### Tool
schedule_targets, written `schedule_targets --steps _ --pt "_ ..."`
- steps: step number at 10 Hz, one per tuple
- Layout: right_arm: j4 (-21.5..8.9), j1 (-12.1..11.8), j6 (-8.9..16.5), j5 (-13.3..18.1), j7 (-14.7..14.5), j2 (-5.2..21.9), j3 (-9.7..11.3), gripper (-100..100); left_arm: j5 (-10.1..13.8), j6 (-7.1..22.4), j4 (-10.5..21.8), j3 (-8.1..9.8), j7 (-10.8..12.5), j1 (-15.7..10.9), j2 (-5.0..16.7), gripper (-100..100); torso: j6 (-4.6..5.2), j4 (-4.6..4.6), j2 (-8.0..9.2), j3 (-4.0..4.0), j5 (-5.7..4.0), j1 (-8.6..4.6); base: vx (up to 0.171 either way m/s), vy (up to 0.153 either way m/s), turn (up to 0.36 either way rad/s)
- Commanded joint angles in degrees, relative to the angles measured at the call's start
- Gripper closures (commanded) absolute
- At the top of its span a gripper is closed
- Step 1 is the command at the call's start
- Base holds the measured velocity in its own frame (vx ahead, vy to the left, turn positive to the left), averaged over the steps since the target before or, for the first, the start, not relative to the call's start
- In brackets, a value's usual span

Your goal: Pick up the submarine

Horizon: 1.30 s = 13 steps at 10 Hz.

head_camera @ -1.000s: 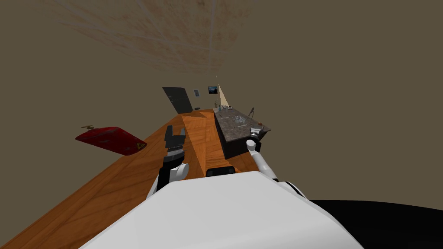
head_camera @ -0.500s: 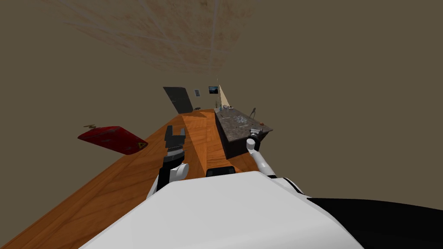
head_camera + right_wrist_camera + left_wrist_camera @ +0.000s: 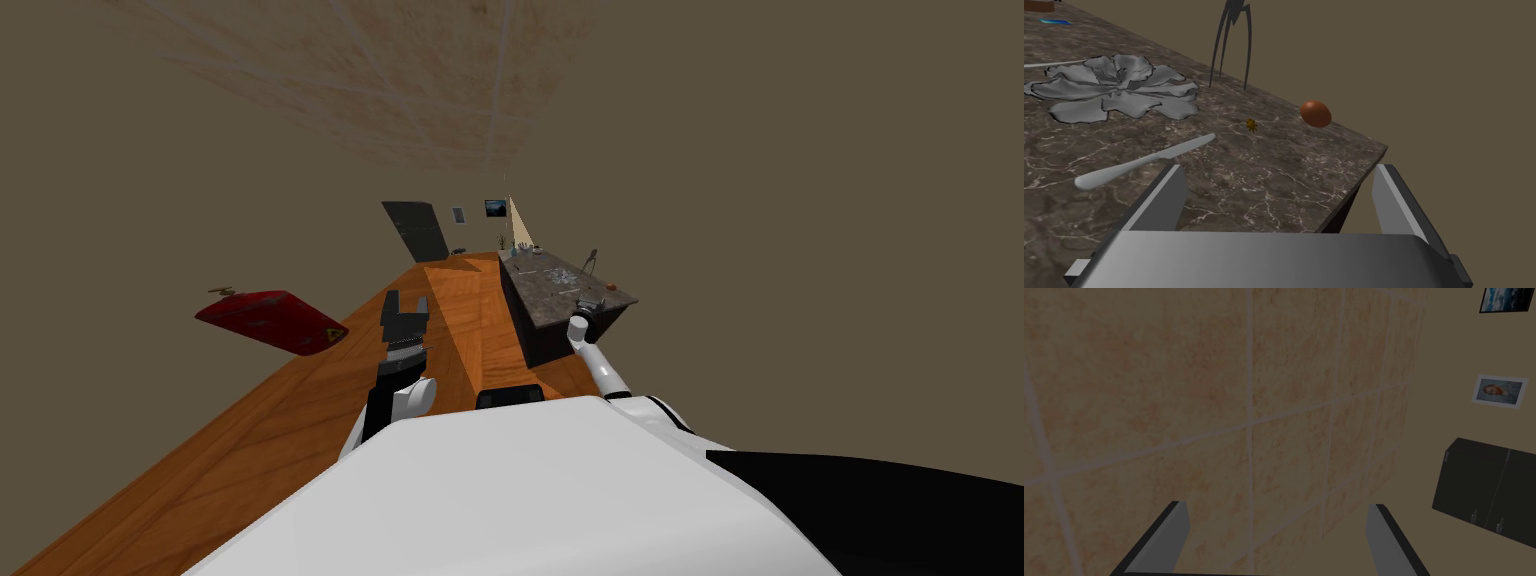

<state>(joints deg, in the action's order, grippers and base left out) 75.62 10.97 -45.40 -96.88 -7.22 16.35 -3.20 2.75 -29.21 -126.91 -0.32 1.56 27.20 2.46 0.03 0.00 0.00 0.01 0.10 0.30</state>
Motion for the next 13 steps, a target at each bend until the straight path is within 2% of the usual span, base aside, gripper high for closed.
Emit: schedule_targets --steps 1,2,4,5,7,8,10,11,13 --pt "-1.0 0.4 -0.1 -2.7 -0.1 0.1 0.0 -100 0.0 0.0 0.0 0.0 0.0 0.0 0.0 0 0.0 0.0 0.0 0.0 0.0 0.0 0.014 0.044 -0.01" --pt "-3.4 3.0 -0.8 -4.6 -0.6 0.6 -0.1 -100 0.0 0.0 0.0 0.0 0.0 0.0 0.0 0 0.01 0.0 -0.04 -0.02 -0.03 -0.16 0.038 0.075 0.032" --pt "-4.5 3.0 -0.8 -7.7 -0.6 0.6 -0.1 -100 0.0 0.0 0.0 0.0 0.0 0.0 0.0 0 0.0 -0.03 -0.14 -0.08 -0.02 -0.07 0.022 0.061 0.007" --pt "-7.1 5.5 -1.7 -9.7 -0.9 1.0 -0.2 -100 0.0 0.0 0.0 0.01 0.0 0.0 0.0 0 0.01 -0.01 -0.06 -0.04 -0.03 -0.17 0.029 0.086 0.033" --pt "-8.0 5.5 -1.7 -12.6 -0.9 1.0 -0.2 -100 0.0 0.0 0.0 0.0 0.0 0.0 0.0 0 0.0 -0.02 -0.08 -0.05 -0.01 -0.05 0.009 0.06 0.002" --pt "-10.9 8.0 -2.5 -14.4 -1.2 1.5 -0.2 -100 0.0 0.0 0.0 0.01 0.0 0.0 0.0 0 0.01 0.0 -0.01 -0.01 -0.04 -0.2 0.013 0.057 0.025" --pt "-11.4 8.0 -2.5 -17.2 -1.2 1.5 -0.2 -100 0.0 0.0 0.0 0.0 0.0 0.0 0.0 0 0.01 -0.02 -0.08 -0.05 -0.02 -0.12 0.022 0.049 0.008" --pt "-13.8 10.5 -3.4 -19.2 -1.4 1.9 -0.2 -100 0.0 0.0 0.0 0.01 0.0 0.0 0.0 0 0.02 -0.01 -0.06 -0.03 -0.04 -0.22 0.028 0.051 0.023" --pt "-14.8 10.5 -3.4 -21.7 -1.4 1.9 -0.2 -100 0.0 0.0 0.0 0.0 0.0 0.0 0.0 0 0.01 -0.03 -0.11 -0.07 -0.03 -0.16 0.027 0.043 0.007"
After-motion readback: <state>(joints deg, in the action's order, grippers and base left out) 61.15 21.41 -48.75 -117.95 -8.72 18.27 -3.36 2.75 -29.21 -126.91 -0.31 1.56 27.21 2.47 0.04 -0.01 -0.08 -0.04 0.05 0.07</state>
